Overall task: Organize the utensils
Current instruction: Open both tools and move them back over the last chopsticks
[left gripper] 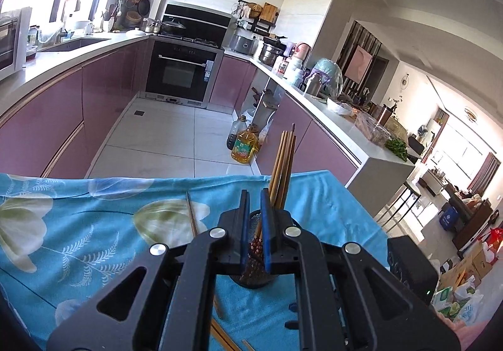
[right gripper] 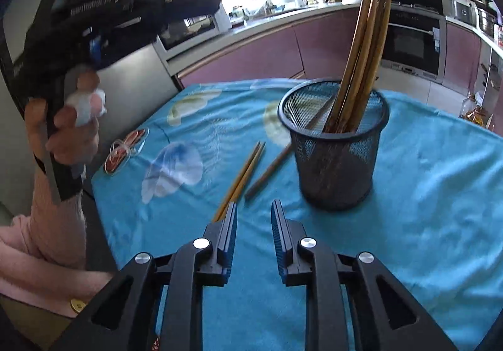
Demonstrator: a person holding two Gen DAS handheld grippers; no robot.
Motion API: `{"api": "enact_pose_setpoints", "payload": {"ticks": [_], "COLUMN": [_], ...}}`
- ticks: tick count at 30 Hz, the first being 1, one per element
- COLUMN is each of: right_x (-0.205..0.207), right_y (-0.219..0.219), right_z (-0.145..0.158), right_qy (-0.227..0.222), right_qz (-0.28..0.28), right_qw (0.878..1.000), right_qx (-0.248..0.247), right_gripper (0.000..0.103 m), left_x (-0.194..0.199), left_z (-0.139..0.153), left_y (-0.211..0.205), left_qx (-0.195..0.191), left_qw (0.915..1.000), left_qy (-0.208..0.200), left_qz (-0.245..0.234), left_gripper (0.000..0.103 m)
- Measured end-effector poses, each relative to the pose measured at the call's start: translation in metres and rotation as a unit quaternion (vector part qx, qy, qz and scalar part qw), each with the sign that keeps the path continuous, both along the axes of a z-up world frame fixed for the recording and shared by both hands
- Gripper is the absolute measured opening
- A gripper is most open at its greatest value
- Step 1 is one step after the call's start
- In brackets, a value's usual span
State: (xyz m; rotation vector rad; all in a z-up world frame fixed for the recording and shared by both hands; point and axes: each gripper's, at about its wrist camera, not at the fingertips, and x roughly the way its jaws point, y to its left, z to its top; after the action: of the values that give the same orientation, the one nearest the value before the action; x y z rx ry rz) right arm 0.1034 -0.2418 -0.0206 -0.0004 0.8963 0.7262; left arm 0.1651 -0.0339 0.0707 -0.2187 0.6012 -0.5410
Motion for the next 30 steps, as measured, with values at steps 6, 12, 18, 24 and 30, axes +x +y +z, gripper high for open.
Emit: {"api": "enact_pose_setpoints", "payload": {"ticks": [6, 12, 18, 24, 30], "right_x": [-0.019, -0.043, -0.051, -0.045, -0.043], "right_y": [0.023, 0.038, 0.034, 0.033, 0.033], "right_z": [-0.027, -0.037, -0.035, -0.034, -0.034], "right_qy": [0.03, 0.03, 0.023, 0.021, 0.023], "right_qz": [0.02, 0.046, 0.035, 0.01, 0.002], "right_qw": [0.999, 0.997, 0.996, 0.996, 0.997], "right_qx": [-0.019, -0.055, -0.074, -0.087, -0.078], "right_gripper": [0.032, 0.032, 0.028, 0.013, 0.012], "left_x": [-0.002, -0.007, -0.006, 0.006, 0.032], "left_z": [-0.024, -0.055, -0.077, -0.096, -0.123], "left_y": [0.005, 0.013, 0.013, -0.001, -0.027], "left_qx": [0.012, 0.026, 0.054, 0.099, 0.153], "left_qw": [0.9996, 0.9981, 0.996, 0.9916, 0.9824], "left_qy": [0.025, 0.054, 0.068, 0.081, 0.107], "left_qz": [0.005, 0.016, 0.021, 0.021, 0.003], "left_gripper": [0.008, 0.011, 0.015, 0.017, 0.017]}}
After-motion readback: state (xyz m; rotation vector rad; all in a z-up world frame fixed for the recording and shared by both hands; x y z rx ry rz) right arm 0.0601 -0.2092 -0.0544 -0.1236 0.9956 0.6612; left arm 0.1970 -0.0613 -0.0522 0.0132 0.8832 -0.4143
